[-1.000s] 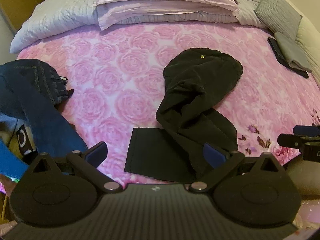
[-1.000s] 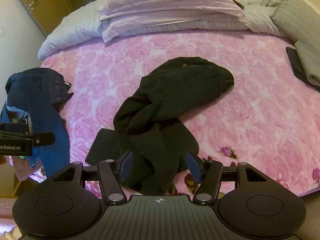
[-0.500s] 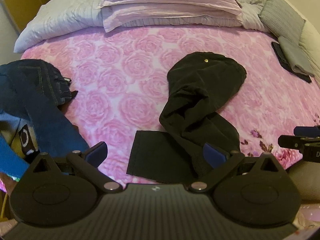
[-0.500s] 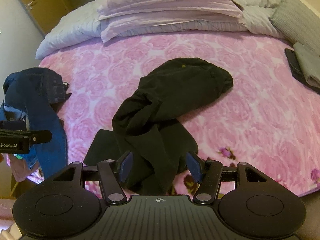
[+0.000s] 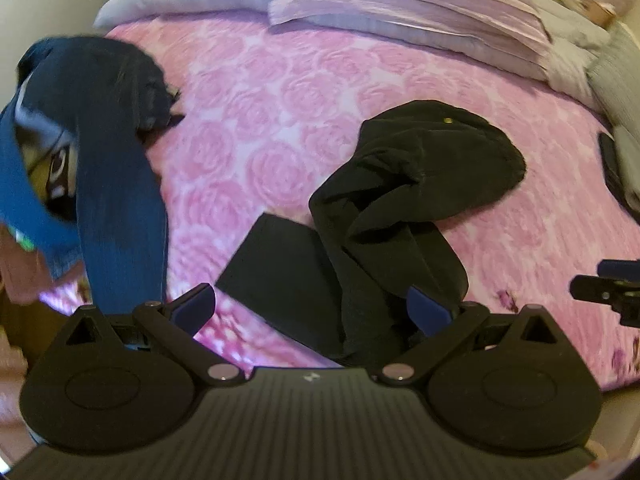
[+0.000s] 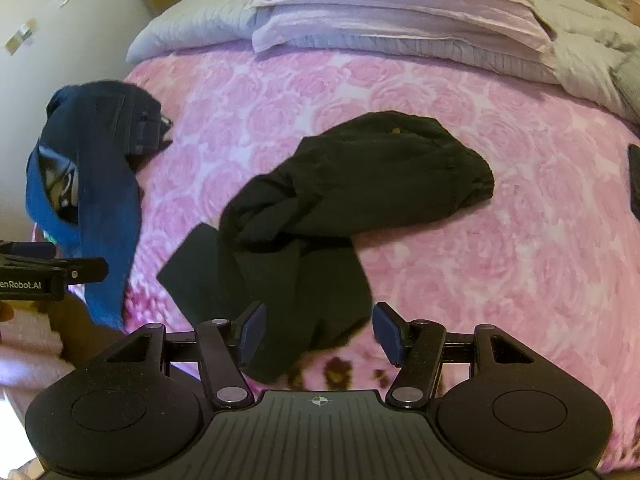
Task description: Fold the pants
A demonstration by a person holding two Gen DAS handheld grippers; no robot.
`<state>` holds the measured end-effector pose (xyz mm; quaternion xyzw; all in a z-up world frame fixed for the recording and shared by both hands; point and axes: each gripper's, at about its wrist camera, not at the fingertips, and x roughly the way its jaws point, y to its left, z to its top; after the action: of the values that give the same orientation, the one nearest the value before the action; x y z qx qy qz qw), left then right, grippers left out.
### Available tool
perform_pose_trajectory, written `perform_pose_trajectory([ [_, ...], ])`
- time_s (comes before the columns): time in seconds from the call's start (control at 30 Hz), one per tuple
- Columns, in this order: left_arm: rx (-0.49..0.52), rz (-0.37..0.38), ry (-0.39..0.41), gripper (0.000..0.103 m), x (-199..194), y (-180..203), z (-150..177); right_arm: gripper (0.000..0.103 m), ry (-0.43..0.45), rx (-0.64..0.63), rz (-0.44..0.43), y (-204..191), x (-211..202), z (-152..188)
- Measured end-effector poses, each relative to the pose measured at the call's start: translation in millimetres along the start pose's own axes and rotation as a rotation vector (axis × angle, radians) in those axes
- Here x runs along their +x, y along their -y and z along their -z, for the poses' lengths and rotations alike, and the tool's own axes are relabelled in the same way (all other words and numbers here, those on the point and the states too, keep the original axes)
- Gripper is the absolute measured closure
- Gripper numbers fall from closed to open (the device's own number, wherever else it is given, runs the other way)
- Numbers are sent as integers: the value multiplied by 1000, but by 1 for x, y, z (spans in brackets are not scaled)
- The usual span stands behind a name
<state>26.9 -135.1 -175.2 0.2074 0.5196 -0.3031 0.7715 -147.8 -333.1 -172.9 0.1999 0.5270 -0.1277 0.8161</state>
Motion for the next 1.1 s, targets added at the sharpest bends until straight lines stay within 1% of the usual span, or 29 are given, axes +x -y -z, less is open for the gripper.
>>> perform_pose_trajectory([
  [0.1,-76,-30,-13,6,13,3,12,47,-28,-26,13,26,9,2],
  [0.2,-133,-65,-22,6,29,-3,20,47,-43,-25,17,56,17,2],
  [0.3,-170,-93,-34,6,50,-14,26,47,-48,15,26,87,30,-3],
  [0.4,-195,-113,-45,7,76,-27,27,47,-39,56,45,117,44,-16],
  [0.5,-197,-125,-61,9,104,-41,23,47,-34,88,94,143,61,-30],
  [0.63,-202,-108,-78,14,147,-58,6,47,-20,162,140,177,82,-45],
  [0.8,-150,-95,-64,14,192,-67,-23,47,15,282,104,213,112,-63],
  [0.9,-157,-92,-88,14,220,-72,-35,47,43,360,87,232,134,-76],
  [1.0,-154,-78,-91,14,242,-74,-43,47,67,454,57,251,154,-88],
  [1.1,-100,-53,-111,14,259,-74,-47,46,87,472,42,263,167,-100],
])
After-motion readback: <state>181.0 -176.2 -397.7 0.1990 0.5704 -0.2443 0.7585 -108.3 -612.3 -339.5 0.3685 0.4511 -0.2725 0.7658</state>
